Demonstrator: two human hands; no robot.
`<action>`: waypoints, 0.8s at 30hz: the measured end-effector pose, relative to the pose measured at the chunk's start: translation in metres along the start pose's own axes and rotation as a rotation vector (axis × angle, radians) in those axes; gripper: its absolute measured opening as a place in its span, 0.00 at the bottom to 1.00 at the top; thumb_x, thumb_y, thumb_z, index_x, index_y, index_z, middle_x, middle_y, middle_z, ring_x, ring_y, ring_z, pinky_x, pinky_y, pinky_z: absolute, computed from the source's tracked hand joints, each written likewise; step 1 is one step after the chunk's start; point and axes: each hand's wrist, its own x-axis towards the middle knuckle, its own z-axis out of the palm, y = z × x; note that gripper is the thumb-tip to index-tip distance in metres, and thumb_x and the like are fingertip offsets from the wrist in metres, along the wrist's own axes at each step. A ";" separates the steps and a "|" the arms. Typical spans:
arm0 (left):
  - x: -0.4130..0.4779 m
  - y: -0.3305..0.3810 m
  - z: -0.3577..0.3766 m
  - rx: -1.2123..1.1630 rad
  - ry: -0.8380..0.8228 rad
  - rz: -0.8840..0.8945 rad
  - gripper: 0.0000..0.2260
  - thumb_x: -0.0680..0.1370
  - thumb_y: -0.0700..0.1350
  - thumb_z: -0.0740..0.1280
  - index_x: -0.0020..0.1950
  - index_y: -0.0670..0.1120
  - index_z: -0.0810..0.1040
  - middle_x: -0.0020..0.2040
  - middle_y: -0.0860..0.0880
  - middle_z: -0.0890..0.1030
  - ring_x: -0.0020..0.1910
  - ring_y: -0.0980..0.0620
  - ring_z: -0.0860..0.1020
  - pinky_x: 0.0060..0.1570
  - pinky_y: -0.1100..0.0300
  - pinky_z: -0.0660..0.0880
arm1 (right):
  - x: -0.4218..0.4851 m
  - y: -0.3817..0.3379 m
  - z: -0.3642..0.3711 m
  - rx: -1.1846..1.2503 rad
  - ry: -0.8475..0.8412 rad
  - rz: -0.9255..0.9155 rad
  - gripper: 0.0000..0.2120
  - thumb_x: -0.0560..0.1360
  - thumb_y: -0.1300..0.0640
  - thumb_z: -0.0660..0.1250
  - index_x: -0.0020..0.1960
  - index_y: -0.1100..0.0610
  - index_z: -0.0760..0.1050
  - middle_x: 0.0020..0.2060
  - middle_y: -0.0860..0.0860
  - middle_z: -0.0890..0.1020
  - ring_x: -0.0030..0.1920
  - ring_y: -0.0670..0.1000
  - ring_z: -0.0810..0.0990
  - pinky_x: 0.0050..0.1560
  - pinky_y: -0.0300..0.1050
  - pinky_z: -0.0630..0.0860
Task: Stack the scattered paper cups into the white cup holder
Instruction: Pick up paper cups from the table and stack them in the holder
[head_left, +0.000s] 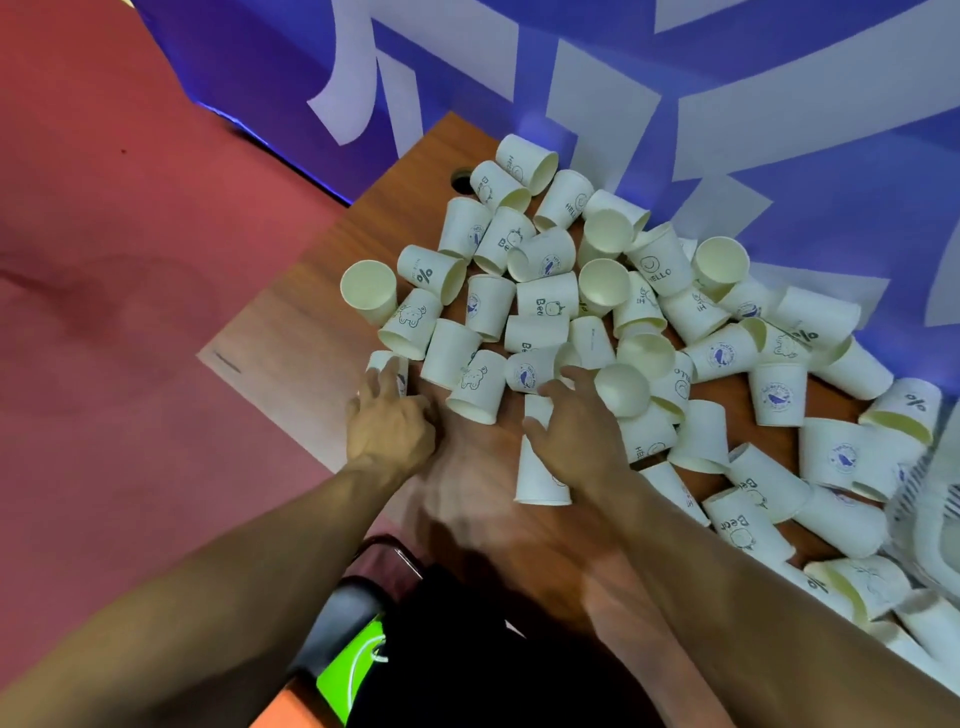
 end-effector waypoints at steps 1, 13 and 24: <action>0.002 -0.003 -0.001 -0.010 -0.023 0.004 0.11 0.76 0.51 0.62 0.54 0.57 0.82 0.76 0.47 0.55 0.71 0.41 0.54 0.63 0.46 0.66 | 0.003 -0.001 0.001 0.001 -0.018 0.015 0.22 0.74 0.49 0.66 0.65 0.55 0.73 0.71 0.52 0.63 0.63 0.54 0.73 0.58 0.51 0.74; 0.004 -0.017 -0.015 0.028 -0.078 0.134 0.26 0.74 0.38 0.65 0.69 0.60 0.71 0.76 0.46 0.53 0.67 0.39 0.61 0.55 0.50 0.76 | 0.018 -0.009 0.003 -0.018 -0.060 0.039 0.22 0.76 0.51 0.65 0.66 0.60 0.72 0.64 0.53 0.72 0.60 0.54 0.75 0.59 0.48 0.72; -0.001 0.003 -0.056 0.426 -0.069 0.288 0.09 0.76 0.37 0.64 0.56 0.41 0.77 0.55 0.43 0.78 0.52 0.42 0.77 0.42 0.54 0.70 | 0.006 -0.016 -0.010 0.001 0.075 0.002 0.18 0.76 0.54 0.65 0.63 0.61 0.74 0.61 0.54 0.76 0.58 0.55 0.77 0.55 0.48 0.74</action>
